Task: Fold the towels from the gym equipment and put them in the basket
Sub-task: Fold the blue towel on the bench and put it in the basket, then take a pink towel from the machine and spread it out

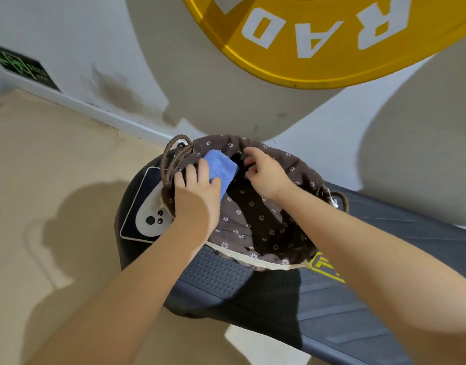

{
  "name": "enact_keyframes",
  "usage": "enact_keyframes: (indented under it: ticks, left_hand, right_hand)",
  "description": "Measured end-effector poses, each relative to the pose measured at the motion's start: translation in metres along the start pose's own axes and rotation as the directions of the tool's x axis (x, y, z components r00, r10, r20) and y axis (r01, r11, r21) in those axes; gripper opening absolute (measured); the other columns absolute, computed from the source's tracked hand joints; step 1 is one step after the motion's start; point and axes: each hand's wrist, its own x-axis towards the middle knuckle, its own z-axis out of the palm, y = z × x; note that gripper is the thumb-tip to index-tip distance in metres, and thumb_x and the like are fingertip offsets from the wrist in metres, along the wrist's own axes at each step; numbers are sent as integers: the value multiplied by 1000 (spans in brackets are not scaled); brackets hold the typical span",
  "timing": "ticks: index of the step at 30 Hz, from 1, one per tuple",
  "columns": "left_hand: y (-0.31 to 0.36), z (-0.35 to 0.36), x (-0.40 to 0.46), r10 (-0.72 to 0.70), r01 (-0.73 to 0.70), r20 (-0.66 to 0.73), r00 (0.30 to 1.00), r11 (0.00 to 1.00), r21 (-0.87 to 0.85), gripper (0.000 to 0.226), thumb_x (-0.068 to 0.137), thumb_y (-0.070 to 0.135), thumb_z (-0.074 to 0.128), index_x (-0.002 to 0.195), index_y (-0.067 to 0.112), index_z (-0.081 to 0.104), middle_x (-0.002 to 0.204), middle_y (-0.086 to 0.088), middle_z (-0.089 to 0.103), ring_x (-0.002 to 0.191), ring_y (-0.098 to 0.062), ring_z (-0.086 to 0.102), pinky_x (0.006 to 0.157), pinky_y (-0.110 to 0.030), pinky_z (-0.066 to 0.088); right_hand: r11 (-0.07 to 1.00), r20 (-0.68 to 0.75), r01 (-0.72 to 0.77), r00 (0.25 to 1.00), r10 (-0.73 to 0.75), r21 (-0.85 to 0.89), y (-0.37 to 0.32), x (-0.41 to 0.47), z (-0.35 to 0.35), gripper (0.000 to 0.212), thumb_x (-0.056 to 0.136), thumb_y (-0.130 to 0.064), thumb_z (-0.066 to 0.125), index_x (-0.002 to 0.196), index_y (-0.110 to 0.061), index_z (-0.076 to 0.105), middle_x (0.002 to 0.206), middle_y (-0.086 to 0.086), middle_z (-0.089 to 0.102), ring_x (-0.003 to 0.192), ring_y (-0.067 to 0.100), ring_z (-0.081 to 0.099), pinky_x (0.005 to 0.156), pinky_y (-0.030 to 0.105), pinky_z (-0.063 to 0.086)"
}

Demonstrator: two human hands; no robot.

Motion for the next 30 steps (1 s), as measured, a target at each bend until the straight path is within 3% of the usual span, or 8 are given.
enact_keyframes:
  ticks: [3, 7, 12, 19, 21, 23, 26, 30]
  left_hand:
    - [12, -26, 3, 100, -95, 8, 995, 968, -232, 45, 90, 34, 53, 129, 13, 41, 152, -13, 11, 127, -33, 33, 97, -39, 35]
    - [46, -67, 4, 179, -274, -232, 956, 829, -488, 37, 92, 28, 51, 126, 14, 49, 135, -7, 34, 108, -29, 49, 84, -38, 44]
    - [119, -81, -9, 326, -470, -343, 881, 690, -551, 26, 88, 24, 54, 110, 11, 58, 112, -8, 50, 96, -30, 56, 78, -37, 45]
    - [201, -85, -35, 383, -551, -404, 831, 665, -504, 18, 90, 23, 50, 103, 13, 58, 93, -3, 59, 87, -29, 56, 66, -31, 37]
    - [219, -98, -36, 396, -524, -344, 851, 676, -518, 19, 90, 23, 50, 104, 13, 57, 93, -4, 60, 91, -29, 56, 70, -32, 40]
    - [234, -123, -37, 488, -495, -166, 857, 693, -524, 25, 91, 25, 49, 113, 14, 55, 99, -4, 62, 98, -27, 56, 77, -33, 44]
    - [248, -179, -46, 651, -577, 117, 750, 730, -367, 31, 91, 29, 47, 120, 18, 52, 106, -4, 64, 101, -28, 58, 82, -36, 48]
    - [257, -277, -72, 735, -698, 227, 639, 678, -232, 28, 92, 28, 45, 116, 14, 52, 112, -7, 60, 102, -30, 57, 79, -38, 48]
  right_hand:
    - [994, 14, 13, 1000, -14, 106, -3, -25, -43, 25, 91, -2, 45, 113, -10, 56, 91, 0, 62, 79, 16, 60, 76, 20, 44]
    - [996, -101, 84, 991, -83, 7, 2, -56, -115, 15, 93, -11, 47, 88, -17, 60, 61, -7, 56, 46, -1, 50, 51, 9, 37]
    - [999, -283, -17, 959, 5, -42, 58, -107, -147, 20, 90, -10, 47, 86, -19, 65, 59, -7, 54, 52, 0, 50, 54, 8, 34]
    - [986, -263, -163, 953, 151, -25, 156, -158, -159, 16, 92, -19, 51, 91, -12, 66, 70, 3, 59, 68, 16, 52, 61, 21, 35]
    - [980, -202, -198, 960, 193, -7, 167, -168, -175, 16, 93, -19, 51, 92, -12, 66, 65, 0, 59, 56, 5, 52, 58, 12, 37]
    - [970, -115, -243, 963, 243, 18, 165, -186, -199, 15, 93, -18, 50, 90, -13, 63, 65, -3, 59, 50, 2, 51, 62, 20, 42]
    - [942, -12, -329, 944, 330, 63, 143, -227, -252, 13, 93, -17, 48, 86, -13, 58, 70, 1, 61, 51, 11, 53, 56, 21, 43]
    - [830, 57, -486, 870, 491, 274, 96, -296, -344, 15, 94, -16, 48, 81, -16, 54, 68, -1, 59, 56, 11, 54, 48, 15, 41]
